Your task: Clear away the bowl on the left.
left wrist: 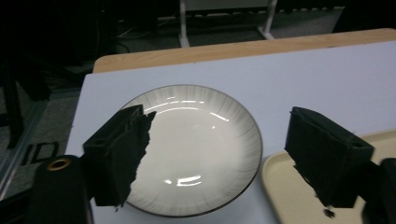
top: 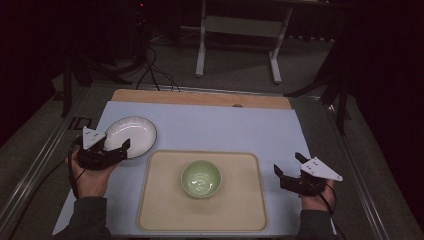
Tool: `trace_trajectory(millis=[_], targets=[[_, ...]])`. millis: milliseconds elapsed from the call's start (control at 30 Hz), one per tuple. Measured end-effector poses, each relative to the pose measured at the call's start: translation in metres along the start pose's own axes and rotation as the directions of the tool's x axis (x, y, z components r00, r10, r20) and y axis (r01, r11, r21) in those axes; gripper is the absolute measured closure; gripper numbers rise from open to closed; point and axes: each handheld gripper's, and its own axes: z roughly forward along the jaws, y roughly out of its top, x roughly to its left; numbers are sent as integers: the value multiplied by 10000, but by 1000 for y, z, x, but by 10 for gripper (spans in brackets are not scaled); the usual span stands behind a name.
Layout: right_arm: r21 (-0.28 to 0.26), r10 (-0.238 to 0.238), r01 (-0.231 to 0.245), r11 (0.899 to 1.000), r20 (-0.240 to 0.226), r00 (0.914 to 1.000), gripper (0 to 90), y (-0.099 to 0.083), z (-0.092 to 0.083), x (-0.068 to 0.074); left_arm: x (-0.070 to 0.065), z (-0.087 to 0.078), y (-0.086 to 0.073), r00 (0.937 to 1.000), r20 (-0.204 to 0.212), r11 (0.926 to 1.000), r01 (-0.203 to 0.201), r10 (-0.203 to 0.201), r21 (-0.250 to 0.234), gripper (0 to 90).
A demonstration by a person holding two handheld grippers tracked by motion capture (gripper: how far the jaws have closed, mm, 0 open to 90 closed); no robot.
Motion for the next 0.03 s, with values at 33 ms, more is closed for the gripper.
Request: trace_trajectory(millis=[33], targets=[[2,7,-7,10000,0,10000,139,0,0,0,1,1,-1,10000,-32,10000,73,-73,35,177]])
